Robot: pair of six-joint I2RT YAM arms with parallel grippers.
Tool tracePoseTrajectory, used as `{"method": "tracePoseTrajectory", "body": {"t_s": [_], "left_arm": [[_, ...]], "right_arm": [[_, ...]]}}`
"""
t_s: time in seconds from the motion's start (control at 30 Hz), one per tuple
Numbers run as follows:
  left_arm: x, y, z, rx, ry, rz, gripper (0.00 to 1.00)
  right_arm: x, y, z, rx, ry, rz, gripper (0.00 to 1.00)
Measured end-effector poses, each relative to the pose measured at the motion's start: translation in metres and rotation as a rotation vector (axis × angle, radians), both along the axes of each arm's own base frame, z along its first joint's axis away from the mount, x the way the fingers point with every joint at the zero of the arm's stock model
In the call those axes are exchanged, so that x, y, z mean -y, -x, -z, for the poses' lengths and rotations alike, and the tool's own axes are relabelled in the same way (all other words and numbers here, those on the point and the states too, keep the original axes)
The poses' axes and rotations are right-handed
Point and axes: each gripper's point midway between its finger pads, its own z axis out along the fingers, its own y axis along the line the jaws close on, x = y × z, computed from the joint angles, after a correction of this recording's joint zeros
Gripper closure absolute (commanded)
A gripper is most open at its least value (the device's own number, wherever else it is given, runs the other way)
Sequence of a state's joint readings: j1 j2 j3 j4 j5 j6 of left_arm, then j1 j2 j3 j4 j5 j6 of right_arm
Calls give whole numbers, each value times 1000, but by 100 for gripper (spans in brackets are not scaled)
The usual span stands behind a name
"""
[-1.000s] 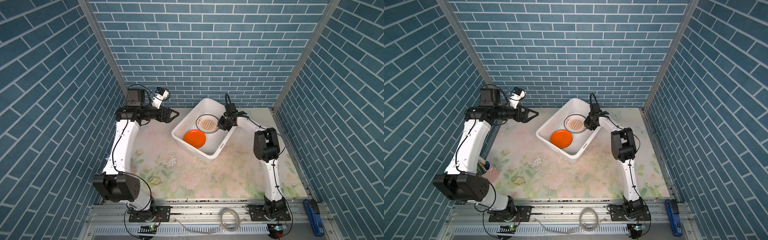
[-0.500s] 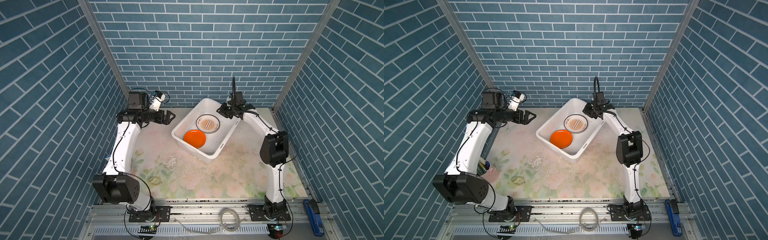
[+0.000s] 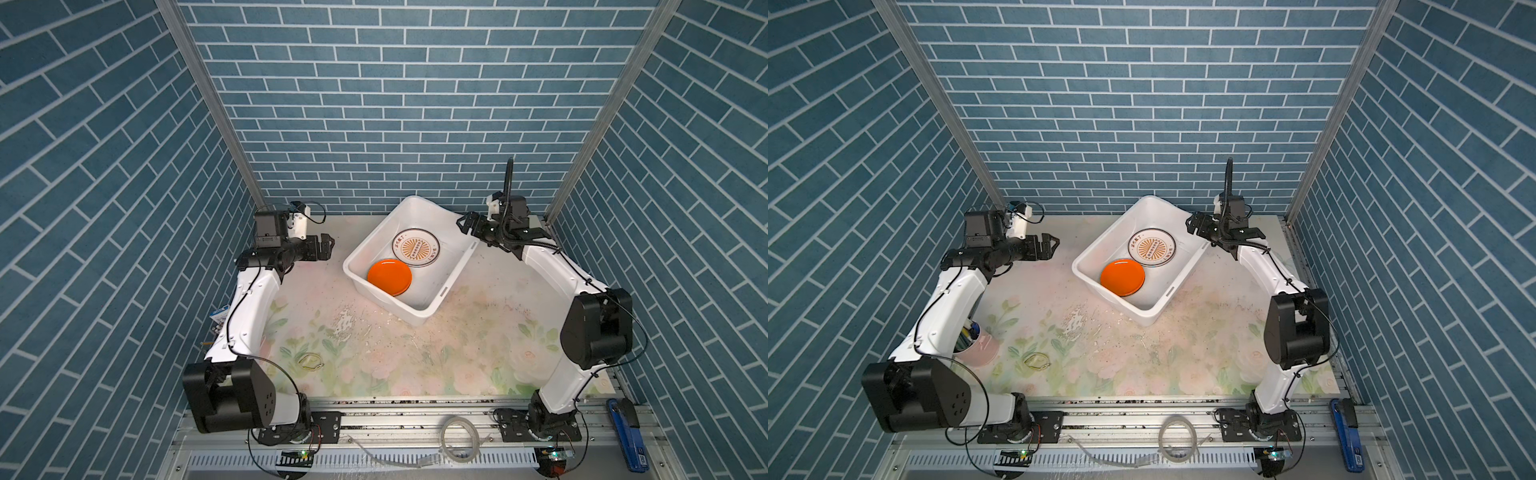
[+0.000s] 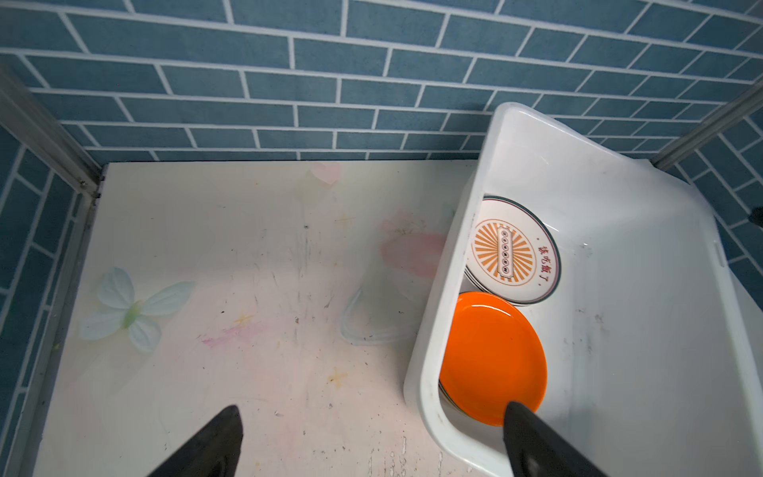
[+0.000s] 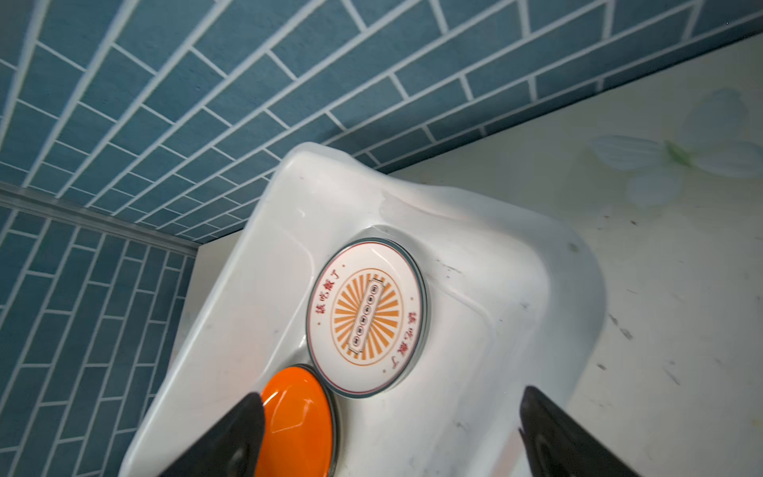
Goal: Place the plates into the plastic bin on the countertop
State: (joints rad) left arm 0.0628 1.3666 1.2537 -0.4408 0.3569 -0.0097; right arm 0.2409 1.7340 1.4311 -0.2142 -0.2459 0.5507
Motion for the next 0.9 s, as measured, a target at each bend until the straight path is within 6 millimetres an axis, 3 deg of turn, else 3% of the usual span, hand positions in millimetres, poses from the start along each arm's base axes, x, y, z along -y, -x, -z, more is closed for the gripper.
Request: {"method": "tracePoseTrajectory", "body": {"t_s": [0.1,0.2,0.3,0.37,0.5,0.57,0.67,0.9], "left_arm": [[-9,-1,15,34,-17,-57,0],[-18,-1,45,43,-33,-108,0],[-25,0,79,11,-38,-154,0],[-30,2,97,1,-40,-184,1],[-35,1,106,29,-40,-225,0],[-38,-1,105,60,-41,-242,0],[-39,-1,109,86,-56,-238,0],[-37,17,130,121,-85,-209,0]], "right_arm": [[37,8,20,2,101,91,1],[78,21,34,40,245,162,6],[121,46,45,82,347,242,11],[160,66,57,118,387,333,15],[217,97,93,114,425,472,13],[223,109,104,112,456,472,8],[222,121,98,199,492,461,1],[224,118,83,316,489,449,1]]}}
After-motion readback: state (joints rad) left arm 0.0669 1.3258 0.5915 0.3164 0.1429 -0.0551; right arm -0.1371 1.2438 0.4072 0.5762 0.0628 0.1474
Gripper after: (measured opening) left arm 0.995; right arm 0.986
